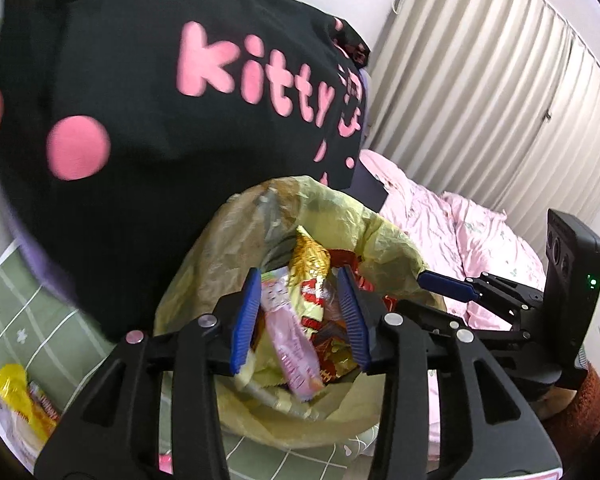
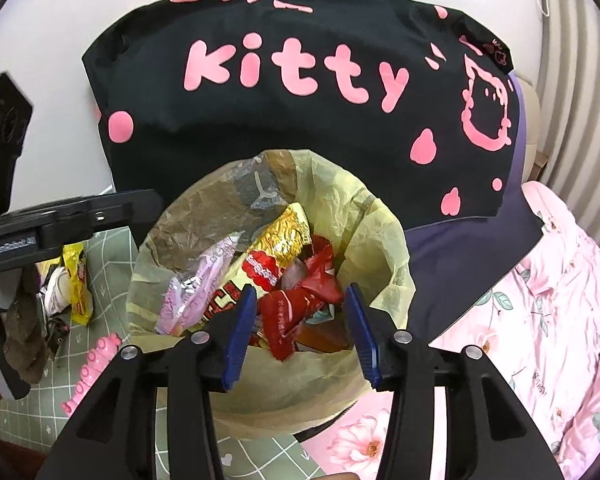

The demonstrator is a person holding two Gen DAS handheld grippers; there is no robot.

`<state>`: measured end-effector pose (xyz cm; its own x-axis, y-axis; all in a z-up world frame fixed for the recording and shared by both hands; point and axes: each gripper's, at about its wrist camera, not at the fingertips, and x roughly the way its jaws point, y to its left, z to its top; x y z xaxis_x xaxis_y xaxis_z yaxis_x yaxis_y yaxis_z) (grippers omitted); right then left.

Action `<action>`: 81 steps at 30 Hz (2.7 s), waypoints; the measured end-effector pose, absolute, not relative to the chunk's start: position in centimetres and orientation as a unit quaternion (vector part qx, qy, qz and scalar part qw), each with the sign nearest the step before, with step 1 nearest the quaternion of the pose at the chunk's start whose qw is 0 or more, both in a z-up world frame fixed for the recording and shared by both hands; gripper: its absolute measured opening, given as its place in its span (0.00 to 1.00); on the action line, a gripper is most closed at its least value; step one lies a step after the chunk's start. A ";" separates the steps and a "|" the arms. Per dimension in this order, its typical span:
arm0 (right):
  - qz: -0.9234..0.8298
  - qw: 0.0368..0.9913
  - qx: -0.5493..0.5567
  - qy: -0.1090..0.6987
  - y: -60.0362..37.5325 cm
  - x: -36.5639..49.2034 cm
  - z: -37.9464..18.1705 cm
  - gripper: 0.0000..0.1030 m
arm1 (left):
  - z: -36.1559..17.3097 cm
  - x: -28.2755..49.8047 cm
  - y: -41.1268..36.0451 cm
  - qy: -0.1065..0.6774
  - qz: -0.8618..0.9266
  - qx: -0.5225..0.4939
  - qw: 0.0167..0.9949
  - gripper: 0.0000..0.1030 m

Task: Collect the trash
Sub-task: 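Open both grippers to drop the wrappers into the yellow bag, then grasp the yellow nabati wafer packet with the right gripper, then grasp the pink-and-yellow chip bag with the left gripper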

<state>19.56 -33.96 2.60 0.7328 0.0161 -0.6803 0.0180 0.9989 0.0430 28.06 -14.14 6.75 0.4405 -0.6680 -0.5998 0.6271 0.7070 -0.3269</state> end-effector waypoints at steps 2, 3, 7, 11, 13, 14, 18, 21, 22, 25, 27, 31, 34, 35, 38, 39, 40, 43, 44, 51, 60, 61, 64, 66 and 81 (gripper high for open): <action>-0.002 0.934 0.023 0.357 -33.6 19.5 3.0 0.43 | 7.1 27.5 -12.6 0.359 -0.374 -0.038 0.854 0.37; -0.001 0.936 0.023 0.352 -33.4 19.4 3.2 0.43 | 7.2 27.1 -11.7 0.353 -0.368 -0.042 0.859 0.37; 0.006 0.943 0.034 0.331 -31.9 19.5 4.1 0.44 | 7.1 25.6 -7.6 0.338 -0.332 -0.044 0.880 0.40; 0.041 0.950 0.051 0.306 -29.8 19.5 4.7 0.53 | 6.0 24.3 -2.5 0.338 -0.285 -0.048 0.895 0.40; 0.076 0.949 0.050 0.303 -28.2 19.7 4.8 0.53 | 4.8 23.6 0.9 0.342 -0.254 -0.050 0.903 0.40; 0.091 0.947 0.041 0.306 -27.1 19.9 4.8 0.53 | 4.3 23.4 2.3 0.346 -0.240 -0.053 0.906 0.40; 0.139 0.937 0.001 0.322 -22.6 20.8 4.1 0.53 | 2.0 22.5 9.6 0.363 -0.152 -0.084 0.915 0.40; 0.175 0.928 -0.018 0.329 -19.4 21.3 3.4 0.53 | 0.7 20.9 14.8 0.364 -0.068 -0.089 0.925 0.40; 0.182 0.926 -0.026 0.331 -18.5 21.4 3.1 0.53 | 0.4 20.4 16.1 0.366 -0.051 -0.098 0.924 0.40; 0.206 0.915 -0.059 0.343 -14.9 21.9 1.8 0.53 | -0.6 18.9 19.8 0.373 -0.010 -0.130 0.919 0.40; 0.215 0.908 -0.072 0.352 -13.2 22.3 0.9 0.53 | -1.3 18.3 21.6 0.378 0.012 -0.144 0.915 0.40; 0.240 0.891 -0.089 0.376 -9.4 23.3 -1.6 0.53 | -1.7 17.4 23.0 0.377 0.026 -0.157 0.913 0.40; 0.232 0.887 -0.113 0.384 -7.2 24.1 -3.1 0.53 | -1.8 17.1 23.2 0.379 0.029 -0.155 0.912 0.40; 0.232 0.885 -0.116 0.386 -6.6 24.4 -3.6 0.53 | -1.7 17.0 23.1 0.380 0.030 -0.152 0.912 0.41; 0.237 0.877 -0.101 0.406 -5.7 26.0 -5.0 0.53 | -1.7 16.7 23.5 0.382 0.030 -0.147 0.912 0.41; 0.240 0.873 -0.091 0.414 -5.6 26.6 -5.4 0.52 | -1.7 16.6 23.6 0.383 0.030 -0.148 0.912 0.41; 0.240 0.869 -0.082 0.424 -5.4 27.3 -6.0 0.46 | -1.7 16.7 23.6 0.383 0.029 -0.148 0.911 0.41; 0.247 0.856 -0.062 0.450 -5.3 28.7 -7.0 0.26 | -1.8 16.8 23.7 0.384 0.024 -0.146 0.911 0.41; 0.249 0.854 -0.055 0.454 -5.4 29.1 -7.1 0.19 | -1.9 16.9 23.8 0.385 0.022 -0.146 0.911 0.41; 0.249 0.861 -0.053 0.439 -6.4 29.0 -5.4 0.06 | -3.0 18.8 23.6 0.398 0.000 -0.147 0.905 0.41; 0.239 0.872 -0.017 0.426 -9.6 26.5 -2.7 0.06 | -2.4 24.3 21.4 0.394 -0.081 -0.101 0.910 0.41; 0.237 0.874 -0.018 0.424 -9.9 26.1 -2.5 0.06 | -2.3 24.9 21.0 0.395 -0.089 -0.095 0.909 0.41; 0.232 0.875 -0.012 0.425 -10.9 24.9 -2.1 0.06 | -2.3 27.7 19.5 0.404 -0.128 -0.070 0.903 0.41; 0.231 0.874 -0.010 0.427 -11.2 24.4 -2.0 0.06 | -2.3 29.5 18.6 0.408 -0.131 -0.048 0.902 0.41; 0.233 0.874 -0.001 0.428 -12.1 24.1 -1.4 0.06 | -5.6 28.8 18.2 0.494 -0.133 -0.081 0.856 0.41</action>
